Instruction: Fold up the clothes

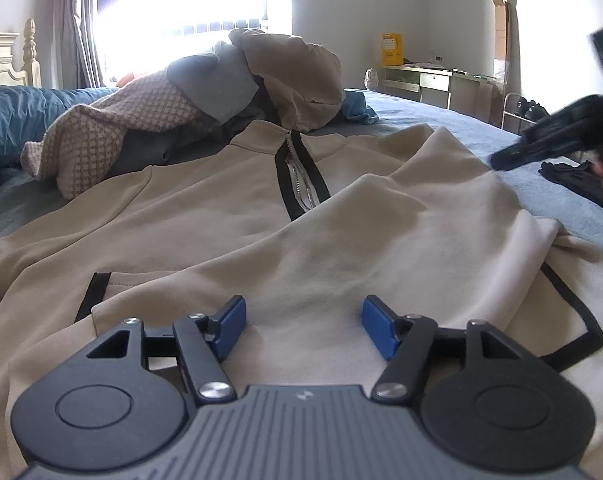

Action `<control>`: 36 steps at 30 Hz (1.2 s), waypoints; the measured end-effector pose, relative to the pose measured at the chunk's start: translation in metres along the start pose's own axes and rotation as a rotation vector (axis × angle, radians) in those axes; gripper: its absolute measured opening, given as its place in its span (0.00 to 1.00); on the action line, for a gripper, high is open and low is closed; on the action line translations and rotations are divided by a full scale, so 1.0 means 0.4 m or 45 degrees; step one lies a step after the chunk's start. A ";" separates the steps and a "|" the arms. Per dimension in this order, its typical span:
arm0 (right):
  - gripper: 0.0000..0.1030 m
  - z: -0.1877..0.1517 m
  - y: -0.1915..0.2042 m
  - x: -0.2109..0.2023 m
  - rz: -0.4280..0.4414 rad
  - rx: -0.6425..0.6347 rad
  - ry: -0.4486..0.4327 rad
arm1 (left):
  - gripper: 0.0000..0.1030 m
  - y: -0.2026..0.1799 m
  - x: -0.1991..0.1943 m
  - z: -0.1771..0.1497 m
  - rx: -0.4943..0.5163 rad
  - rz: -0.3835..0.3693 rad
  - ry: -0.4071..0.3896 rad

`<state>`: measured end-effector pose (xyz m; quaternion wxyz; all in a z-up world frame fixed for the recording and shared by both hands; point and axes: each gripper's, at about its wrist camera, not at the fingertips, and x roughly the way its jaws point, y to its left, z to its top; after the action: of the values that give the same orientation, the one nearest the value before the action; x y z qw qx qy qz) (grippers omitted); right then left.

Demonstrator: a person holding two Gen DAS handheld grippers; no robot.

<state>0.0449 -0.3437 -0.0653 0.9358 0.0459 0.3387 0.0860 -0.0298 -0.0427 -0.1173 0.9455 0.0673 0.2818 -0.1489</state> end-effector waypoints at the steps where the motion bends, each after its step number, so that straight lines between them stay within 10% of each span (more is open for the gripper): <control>1: 0.14 -0.001 -0.002 0.037 -0.048 -0.030 0.036 | 0.64 0.000 0.000 0.000 0.000 0.000 0.000; 5: 0.16 -0.004 -0.017 0.125 -0.197 -0.102 0.109 | 0.64 0.001 -0.003 -0.001 -0.002 -0.005 -0.002; 29: 0.17 0.131 -0.021 0.276 -0.154 -0.120 0.129 | 0.67 0.005 -0.001 -0.005 -0.012 -0.019 -0.008; 36: 0.19 0.121 -0.018 0.067 -0.110 -0.086 0.017 | 0.68 0.005 0.001 -0.003 -0.008 -0.018 -0.005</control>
<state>0.0973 -0.3471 -0.0460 0.9374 -0.0010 0.3434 0.0574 -0.0293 -0.0405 -0.1185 0.9452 0.0619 0.2808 -0.1547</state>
